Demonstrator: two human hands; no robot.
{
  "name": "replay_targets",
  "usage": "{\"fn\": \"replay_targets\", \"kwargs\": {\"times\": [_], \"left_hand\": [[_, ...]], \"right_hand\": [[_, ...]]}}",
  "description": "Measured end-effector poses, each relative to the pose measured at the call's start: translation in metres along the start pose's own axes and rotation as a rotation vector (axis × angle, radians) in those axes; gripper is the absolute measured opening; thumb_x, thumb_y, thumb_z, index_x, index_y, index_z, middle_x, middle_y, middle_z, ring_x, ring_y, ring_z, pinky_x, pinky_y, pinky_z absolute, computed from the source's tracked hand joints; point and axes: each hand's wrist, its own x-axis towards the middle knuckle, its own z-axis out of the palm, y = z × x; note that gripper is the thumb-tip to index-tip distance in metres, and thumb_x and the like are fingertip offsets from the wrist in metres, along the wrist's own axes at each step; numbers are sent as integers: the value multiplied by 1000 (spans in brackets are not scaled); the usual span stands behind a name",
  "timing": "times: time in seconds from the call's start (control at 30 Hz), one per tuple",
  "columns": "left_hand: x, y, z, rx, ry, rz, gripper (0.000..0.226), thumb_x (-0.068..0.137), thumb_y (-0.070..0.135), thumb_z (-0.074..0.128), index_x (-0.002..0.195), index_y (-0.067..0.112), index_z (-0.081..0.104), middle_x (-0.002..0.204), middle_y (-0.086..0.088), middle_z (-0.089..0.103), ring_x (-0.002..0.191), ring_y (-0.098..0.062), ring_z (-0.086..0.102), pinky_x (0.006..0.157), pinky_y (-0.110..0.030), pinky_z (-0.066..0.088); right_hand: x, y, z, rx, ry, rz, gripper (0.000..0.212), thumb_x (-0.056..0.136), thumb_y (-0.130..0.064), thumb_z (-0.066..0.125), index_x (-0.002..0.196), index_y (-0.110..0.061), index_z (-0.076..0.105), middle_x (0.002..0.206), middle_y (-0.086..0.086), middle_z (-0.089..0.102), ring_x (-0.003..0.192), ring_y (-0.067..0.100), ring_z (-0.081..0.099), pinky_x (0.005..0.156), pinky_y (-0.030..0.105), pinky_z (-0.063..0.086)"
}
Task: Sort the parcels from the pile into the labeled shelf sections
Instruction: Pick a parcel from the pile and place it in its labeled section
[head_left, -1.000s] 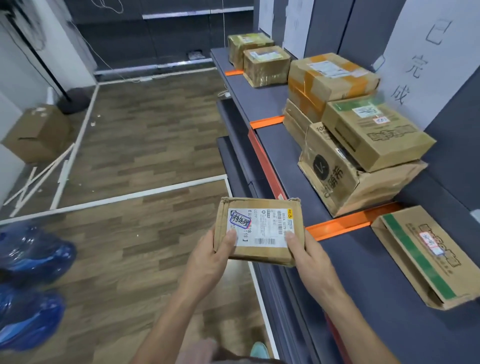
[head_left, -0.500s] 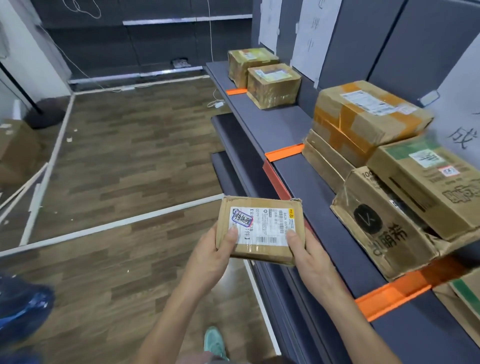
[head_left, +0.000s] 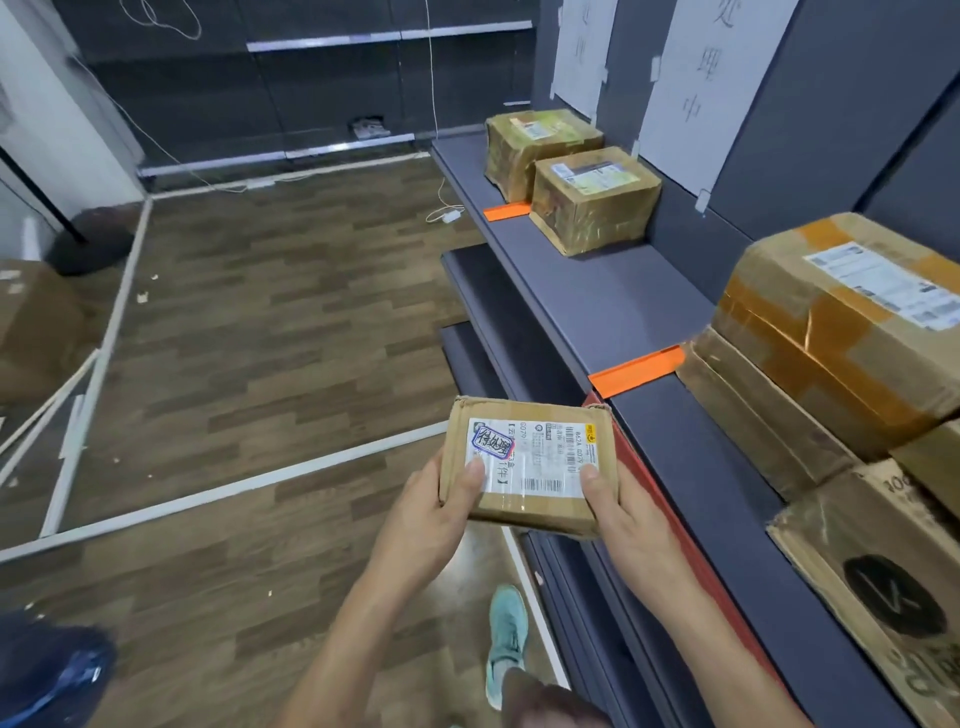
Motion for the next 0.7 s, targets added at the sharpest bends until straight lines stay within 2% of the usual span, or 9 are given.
{"fn": "replay_targets", "kwargs": {"times": [0.07, 0.17, 0.3, 0.43, 0.5, 0.6, 0.7], "left_hand": [[29, 4, -5, 14, 16, -20, 17, 96, 69, 45, 110, 72, 55, 113, 42, 65, 107, 21, 58, 83, -10, 41], [71, 13, -11, 40, 54, -46, 16, 101, 62, 47, 105, 78, 52, 113, 47, 62, 108, 24, 54, 79, 1, 39], [120, 25, -20, 1, 78, -88, 18, 102, 59, 49, 106, 76, 53, 115, 44, 63, 109, 22, 55, 86, -11, 40], [165, 32, -22, 7, 77, -96, 18, 102, 59, 48, 105, 77, 53, 113, 45, 63, 107, 23, 55, 82, -4, 40], [187, 31, -23, 2, 70, -115, 13, 99, 65, 48, 109, 71, 55, 116, 39, 65, 112, 15, 57, 91, -14, 42], [223, 25, -28, 16, 57, -138, 30, 97, 69, 46, 121, 56, 59, 120, 28, 67, 122, 2, 56, 109, -36, 44], [262, 21, -43, 27, 15, -101, 41, 96, 69, 42, 126, 48, 59, 123, 27, 67, 128, -5, 55, 112, -45, 43]], "right_hand": [[32, -8, 2, 17, -5, -6, 35, 104, -52, 42, 134, -41, 57, 119, -26, 69, 113, 0, 64, 103, 38, 49], [82, -24, 5, 35, -21, -17, 29, 106, -45, 44, 130, -41, 59, 118, -28, 69, 112, -5, 63, 101, 32, 48], [141, -44, 4, 21, -68, -40, 25, 106, -44, 44, 124, -42, 61, 116, -28, 69, 110, -7, 63, 98, 29, 49], [189, -54, -1, 22, -105, -35, 29, 106, -48, 42, 127, -40, 60, 120, -25, 69, 114, -4, 62, 100, 31, 48], [210, -56, -2, -7, -83, -32, 31, 105, -52, 41, 129, -43, 58, 120, -28, 68, 113, -6, 61, 97, 27, 47], [240, -61, 2, -8, -61, -6, 29, 104, -53, 42, 127, -45, 59, 117, -32, 67, 109, -11, 61, 89, 20, 45], [270, -67, 16, -6, -44, 29, 26, 104, -51, 43, 123, -45, 60, 114, -35, 67, 106, -14, 60, 84, 14, 45]]}}
